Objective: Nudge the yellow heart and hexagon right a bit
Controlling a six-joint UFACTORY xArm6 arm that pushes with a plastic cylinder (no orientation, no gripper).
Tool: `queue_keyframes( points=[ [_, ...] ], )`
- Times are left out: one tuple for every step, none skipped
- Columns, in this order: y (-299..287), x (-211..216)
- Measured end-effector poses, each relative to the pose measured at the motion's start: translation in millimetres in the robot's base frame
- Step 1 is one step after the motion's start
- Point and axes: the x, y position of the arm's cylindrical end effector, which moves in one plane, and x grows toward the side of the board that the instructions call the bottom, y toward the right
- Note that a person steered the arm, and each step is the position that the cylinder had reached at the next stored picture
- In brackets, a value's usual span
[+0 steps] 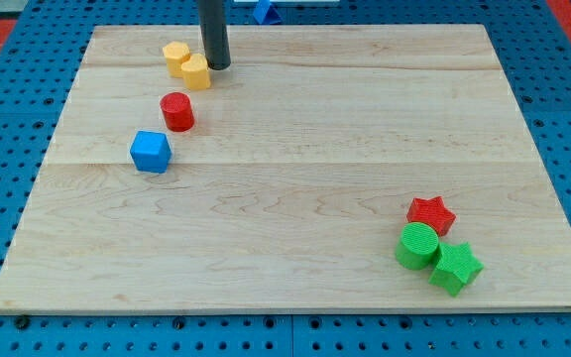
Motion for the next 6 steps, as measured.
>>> queue_keyframes(
  points=[
    [0.2, -22.1],
    [-22.6, -32.9],
    [-40.8, -56.4],
    [-136.3, -48.5],
    [-124.4, 25.1],
    [-64.9, 35.9]
  ],
)
